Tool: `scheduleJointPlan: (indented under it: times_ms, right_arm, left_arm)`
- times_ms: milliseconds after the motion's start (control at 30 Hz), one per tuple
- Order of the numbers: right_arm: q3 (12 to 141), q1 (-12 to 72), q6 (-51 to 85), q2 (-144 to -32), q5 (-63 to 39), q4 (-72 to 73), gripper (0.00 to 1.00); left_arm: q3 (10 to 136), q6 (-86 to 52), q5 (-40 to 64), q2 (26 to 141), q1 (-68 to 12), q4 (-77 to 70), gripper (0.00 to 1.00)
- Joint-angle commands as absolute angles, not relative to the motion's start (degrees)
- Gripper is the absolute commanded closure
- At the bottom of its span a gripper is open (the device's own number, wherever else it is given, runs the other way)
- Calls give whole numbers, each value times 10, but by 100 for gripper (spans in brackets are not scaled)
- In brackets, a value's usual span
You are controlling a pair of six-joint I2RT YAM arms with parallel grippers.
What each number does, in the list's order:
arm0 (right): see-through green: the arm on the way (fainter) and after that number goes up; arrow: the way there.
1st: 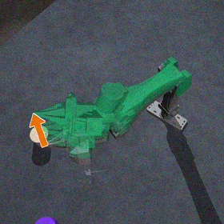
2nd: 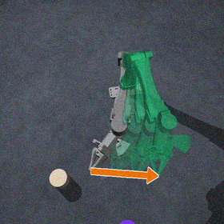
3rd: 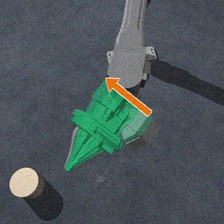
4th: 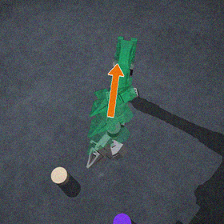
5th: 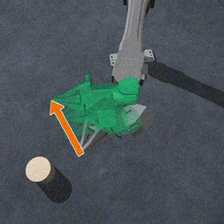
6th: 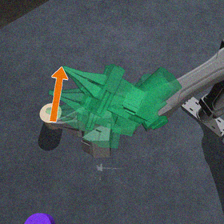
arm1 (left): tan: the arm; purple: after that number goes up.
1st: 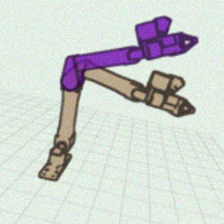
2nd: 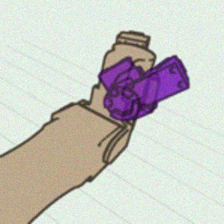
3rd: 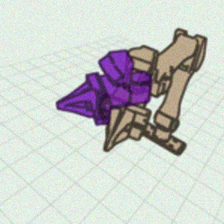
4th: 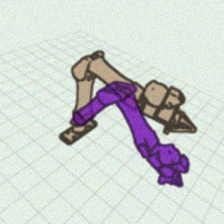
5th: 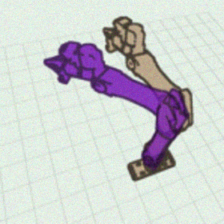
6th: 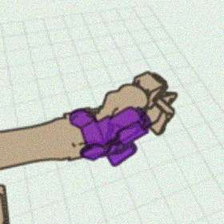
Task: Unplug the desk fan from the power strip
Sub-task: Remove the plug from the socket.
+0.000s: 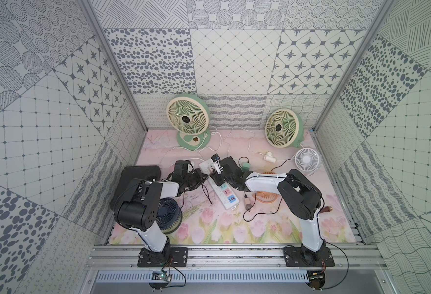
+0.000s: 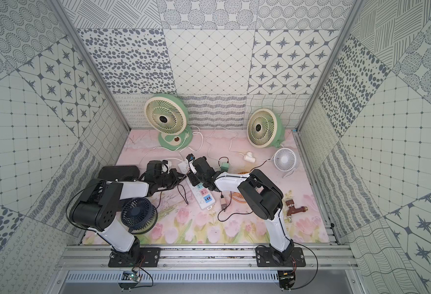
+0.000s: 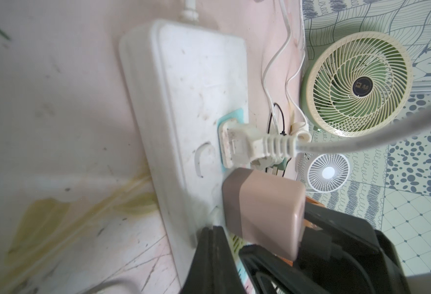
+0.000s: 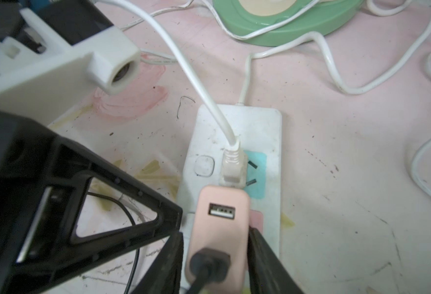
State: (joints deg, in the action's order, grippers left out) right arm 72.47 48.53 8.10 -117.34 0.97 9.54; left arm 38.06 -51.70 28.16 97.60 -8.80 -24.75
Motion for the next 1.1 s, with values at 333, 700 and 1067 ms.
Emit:
scheduleJointPlan:
  times_ms: [333, 700, 1067]
  right_arm:
    - [734, 506, 109, -1197, 60, 169, 81]
    - [743, 536, 62, -1187, 104, 157, 87]
    - [744, 520, 89, -1194, -6, 166, 89]
  left_arm:
    - [386, -527, 297, 1000, -85, -278, 100]
    - [394, -527, 289, 1016, -86, -258, 100]
    - [393, -524, 290, 1015, -85, -264, 100]
